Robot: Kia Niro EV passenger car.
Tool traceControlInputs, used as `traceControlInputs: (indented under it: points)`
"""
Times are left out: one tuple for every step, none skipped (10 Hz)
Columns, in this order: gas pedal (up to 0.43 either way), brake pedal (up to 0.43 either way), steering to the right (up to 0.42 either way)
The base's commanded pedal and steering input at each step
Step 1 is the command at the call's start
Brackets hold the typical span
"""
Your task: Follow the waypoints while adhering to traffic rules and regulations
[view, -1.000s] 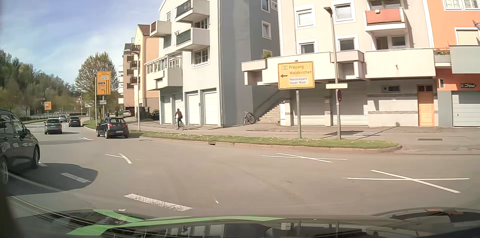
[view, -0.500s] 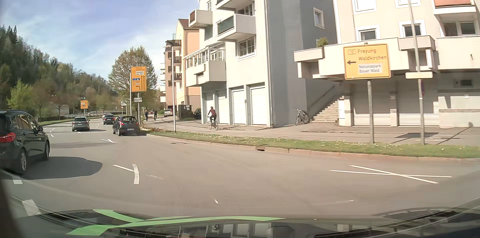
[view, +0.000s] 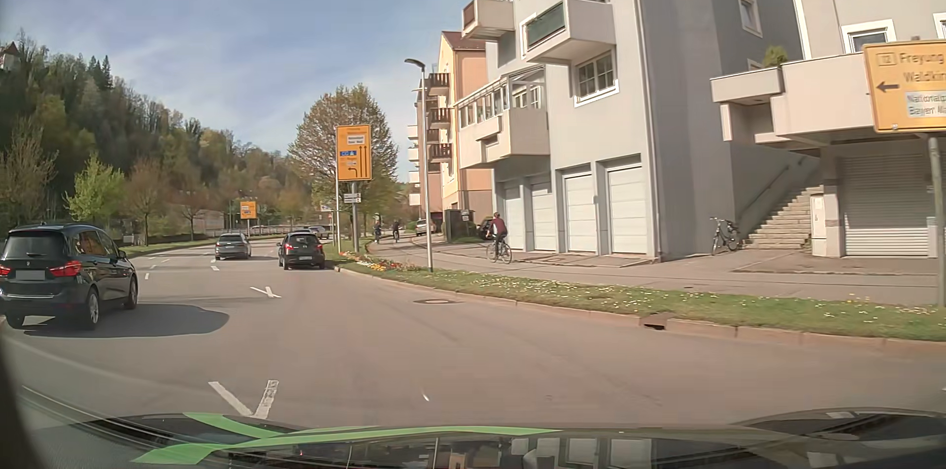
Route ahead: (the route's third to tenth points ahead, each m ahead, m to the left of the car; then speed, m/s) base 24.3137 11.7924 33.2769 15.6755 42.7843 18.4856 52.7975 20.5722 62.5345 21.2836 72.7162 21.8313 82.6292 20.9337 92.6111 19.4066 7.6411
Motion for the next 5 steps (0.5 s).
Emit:
traceControlInputs:
  points:
    - [0.157,0.000,-0.198]
    - [0.169,0.000,-0.196]
    - [0.169,0.000,-0.191]
    - [0.169,0.000,-0.187]
    - [0.169,0.000,-0.183]
